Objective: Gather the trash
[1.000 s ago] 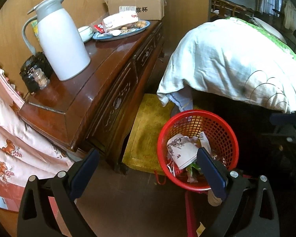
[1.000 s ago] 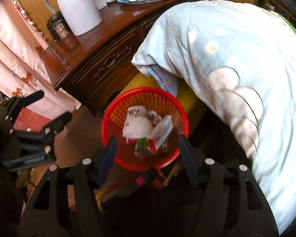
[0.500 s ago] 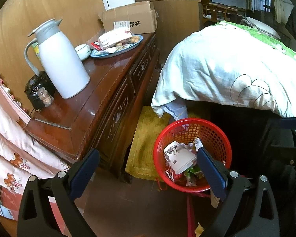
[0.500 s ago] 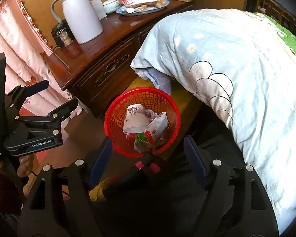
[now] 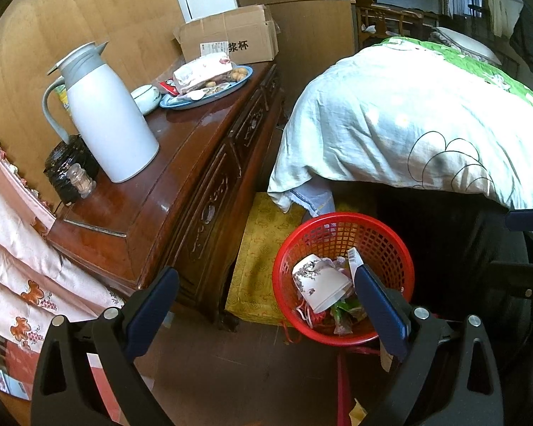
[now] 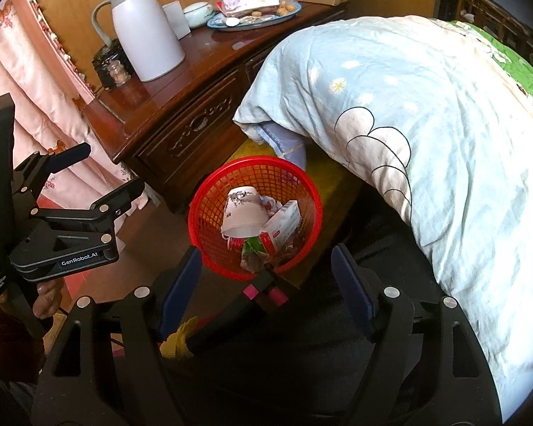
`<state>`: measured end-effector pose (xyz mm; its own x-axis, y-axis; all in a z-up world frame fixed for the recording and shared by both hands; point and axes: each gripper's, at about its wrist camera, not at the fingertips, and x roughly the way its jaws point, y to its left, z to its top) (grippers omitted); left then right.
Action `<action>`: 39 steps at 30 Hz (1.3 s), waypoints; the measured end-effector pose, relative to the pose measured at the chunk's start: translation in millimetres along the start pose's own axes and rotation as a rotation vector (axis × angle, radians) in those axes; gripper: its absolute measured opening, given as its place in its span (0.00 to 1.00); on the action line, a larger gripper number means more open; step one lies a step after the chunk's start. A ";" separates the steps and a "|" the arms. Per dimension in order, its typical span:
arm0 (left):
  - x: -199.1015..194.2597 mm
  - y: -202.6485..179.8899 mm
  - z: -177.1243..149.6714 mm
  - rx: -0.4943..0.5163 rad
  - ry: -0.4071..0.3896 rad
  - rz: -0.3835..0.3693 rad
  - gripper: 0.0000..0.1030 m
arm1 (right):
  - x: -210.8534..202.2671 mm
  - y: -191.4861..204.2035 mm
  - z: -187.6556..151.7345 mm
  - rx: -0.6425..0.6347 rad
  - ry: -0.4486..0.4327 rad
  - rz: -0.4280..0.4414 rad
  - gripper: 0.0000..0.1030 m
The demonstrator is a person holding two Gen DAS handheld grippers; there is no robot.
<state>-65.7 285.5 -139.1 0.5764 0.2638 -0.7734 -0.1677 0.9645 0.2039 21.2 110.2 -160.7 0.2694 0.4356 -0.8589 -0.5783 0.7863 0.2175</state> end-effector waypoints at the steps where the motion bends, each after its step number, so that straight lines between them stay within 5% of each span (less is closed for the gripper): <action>1: 0.3 0.5 0.1 0.000 0.001 -0.001 0.94 | 0.1 0.3 0.1 -0.001 0.000 0.000 0.71; 39: 1.7 -4.6 -5.8 -0.004 -0.011 -0.007 0.94 | 0.1 0.2 0.9 0.000 0.000 0.001 0.72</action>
<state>-68.6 281.5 -144.9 0.5864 0.2574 -0.7680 -0.1672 0.9662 0.1962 21.9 110.8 -160.4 0.2686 0.4366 -0.8586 -0.5789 0.7856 0.2184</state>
